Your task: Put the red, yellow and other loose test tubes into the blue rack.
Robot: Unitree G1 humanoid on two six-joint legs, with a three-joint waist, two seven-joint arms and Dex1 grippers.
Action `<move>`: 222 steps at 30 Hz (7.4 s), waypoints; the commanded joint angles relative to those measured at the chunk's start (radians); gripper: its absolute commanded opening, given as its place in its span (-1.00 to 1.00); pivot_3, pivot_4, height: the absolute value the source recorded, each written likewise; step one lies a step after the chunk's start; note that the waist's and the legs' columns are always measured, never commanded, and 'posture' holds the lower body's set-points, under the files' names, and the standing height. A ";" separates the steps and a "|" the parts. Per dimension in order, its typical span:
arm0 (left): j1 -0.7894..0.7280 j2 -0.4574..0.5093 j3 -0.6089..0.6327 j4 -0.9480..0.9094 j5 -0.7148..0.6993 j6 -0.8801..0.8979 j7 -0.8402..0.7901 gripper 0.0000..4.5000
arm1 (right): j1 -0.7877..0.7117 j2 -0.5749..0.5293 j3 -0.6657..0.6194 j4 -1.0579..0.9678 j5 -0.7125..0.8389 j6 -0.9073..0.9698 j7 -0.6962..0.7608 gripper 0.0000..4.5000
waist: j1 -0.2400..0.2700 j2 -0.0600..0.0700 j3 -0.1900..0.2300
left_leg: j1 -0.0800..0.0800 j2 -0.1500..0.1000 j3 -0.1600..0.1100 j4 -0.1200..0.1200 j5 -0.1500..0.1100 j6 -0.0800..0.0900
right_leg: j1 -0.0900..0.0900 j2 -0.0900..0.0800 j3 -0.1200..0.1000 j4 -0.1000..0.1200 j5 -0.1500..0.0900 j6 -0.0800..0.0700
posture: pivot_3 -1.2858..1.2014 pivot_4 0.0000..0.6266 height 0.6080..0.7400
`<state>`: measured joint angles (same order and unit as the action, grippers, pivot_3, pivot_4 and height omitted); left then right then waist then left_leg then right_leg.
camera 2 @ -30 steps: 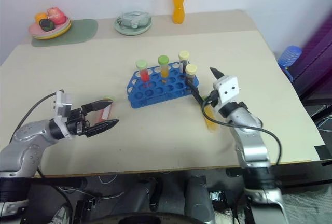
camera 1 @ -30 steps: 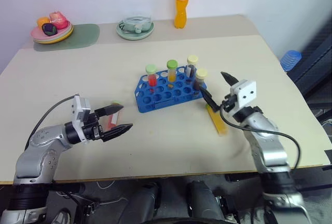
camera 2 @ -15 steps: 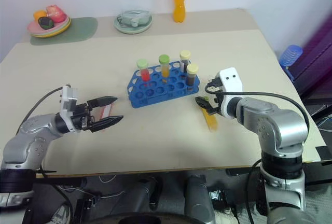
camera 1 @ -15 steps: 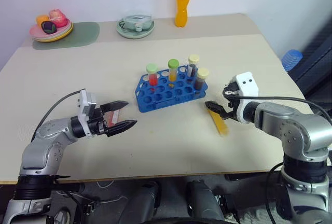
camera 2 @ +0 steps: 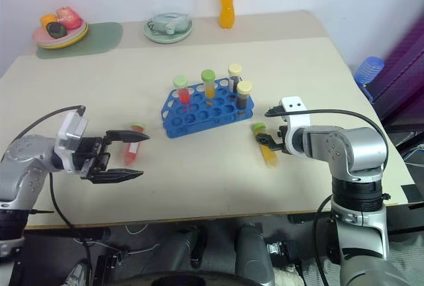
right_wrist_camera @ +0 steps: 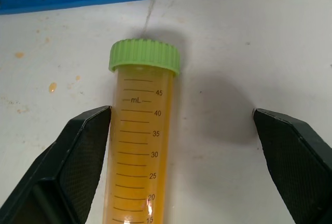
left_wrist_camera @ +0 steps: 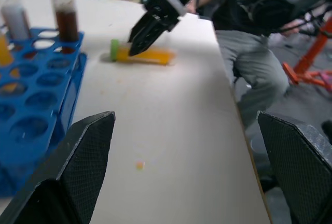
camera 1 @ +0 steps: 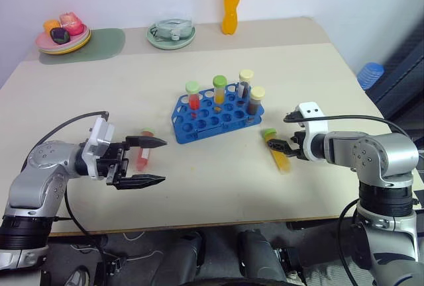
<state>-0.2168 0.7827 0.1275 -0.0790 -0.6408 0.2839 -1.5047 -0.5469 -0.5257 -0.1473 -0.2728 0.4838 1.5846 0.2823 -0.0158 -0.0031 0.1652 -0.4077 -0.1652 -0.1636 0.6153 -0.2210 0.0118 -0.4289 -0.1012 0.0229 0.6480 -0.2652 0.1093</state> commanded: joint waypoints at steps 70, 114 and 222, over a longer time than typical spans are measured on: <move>-0.023 -0.283 0.061 0.033 0.071 -0.184 0.526 1.00 | -0.127 0.572 0.183 1.073 -0.374 -2.265 0.137 -0.66 | -0.023 -0.002 -0.001 | 0.004 0.004 0.000 0.000 0.008 -0.013 | 0.001 0.008 0.001 0.003 0.006 -0.002 | 0.03 -0.52 1.00; -0.261 -0.223 0.330 -0.194 -0.385 1.330 1.658 1.00 | 0.395 -0.206 0.082 -0.176 0.052 -1.421 0.591 0.97 | 0.007 -0.006 -0.001 | 0.004 0.005 0.000 0.003 0.002 -0.006 | 0.004 0.007 0.001 0.003 0.006 -0.001 | 0.03 -0.52 1.00; -0.121 -0.487 -0.062 0.268 0.269 -0.460 0.727 0.87 | 0.732 -0.074 -0.126 -0.226 0.011 -1.325 0.430 1.00 | 0.051 -0.007 -0.004 | 0.000 0.006 0.008 0.016 -0.005 0.003 | 0.006 0.006 0.002 -0.001 0.008 0.003 | 0.03 -0.52 1.00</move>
<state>-0.3590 0.2659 0.0193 0.2571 -0.3206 -0.2218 -0.7762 0.2099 -0.6056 -0.2674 -0.5180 0.5030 0.2906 0.7144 0.0353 -0.0097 0.1616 -0.4076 -0.1593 -0.1556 0.6313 -0.2263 0.0147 -0.4237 -0.0949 0.0251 0.6470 -0.2568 0.1121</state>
